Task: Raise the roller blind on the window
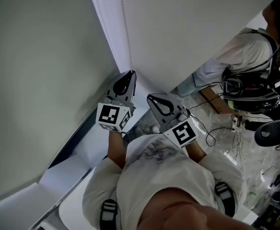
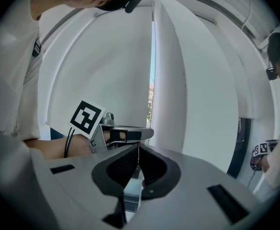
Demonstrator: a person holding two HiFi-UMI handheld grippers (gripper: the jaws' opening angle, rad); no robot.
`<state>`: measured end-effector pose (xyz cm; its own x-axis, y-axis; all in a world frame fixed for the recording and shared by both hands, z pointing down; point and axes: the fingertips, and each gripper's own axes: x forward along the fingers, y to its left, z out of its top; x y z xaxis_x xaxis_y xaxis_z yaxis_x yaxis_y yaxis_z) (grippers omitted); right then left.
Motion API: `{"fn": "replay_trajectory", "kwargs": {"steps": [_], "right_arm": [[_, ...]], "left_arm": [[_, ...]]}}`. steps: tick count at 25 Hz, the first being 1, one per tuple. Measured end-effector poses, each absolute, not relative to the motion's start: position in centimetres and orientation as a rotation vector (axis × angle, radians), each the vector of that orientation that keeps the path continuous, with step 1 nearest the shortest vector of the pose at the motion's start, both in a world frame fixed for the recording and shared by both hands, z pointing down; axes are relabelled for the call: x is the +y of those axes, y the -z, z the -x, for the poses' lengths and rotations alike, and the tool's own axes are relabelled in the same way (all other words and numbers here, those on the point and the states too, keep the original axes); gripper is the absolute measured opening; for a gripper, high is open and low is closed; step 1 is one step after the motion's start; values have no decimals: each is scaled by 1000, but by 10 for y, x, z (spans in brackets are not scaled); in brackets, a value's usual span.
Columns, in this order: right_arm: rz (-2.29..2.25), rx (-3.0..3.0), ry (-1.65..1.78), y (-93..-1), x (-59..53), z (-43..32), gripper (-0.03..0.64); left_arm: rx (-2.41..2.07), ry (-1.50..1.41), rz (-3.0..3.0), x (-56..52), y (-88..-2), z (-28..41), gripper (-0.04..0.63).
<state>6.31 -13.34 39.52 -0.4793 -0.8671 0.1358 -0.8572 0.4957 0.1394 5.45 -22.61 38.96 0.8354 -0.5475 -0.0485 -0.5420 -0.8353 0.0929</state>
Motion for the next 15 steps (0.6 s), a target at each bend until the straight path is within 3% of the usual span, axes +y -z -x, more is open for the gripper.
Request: {"fn": "replay_trajectory", "kwargs": {"steps": [15], "right_arm": [[-1398,-2619,98,-384,-135,-51,61]], "left_arm": [[-881,79,-2904,-204,-398,-37,8]]}}
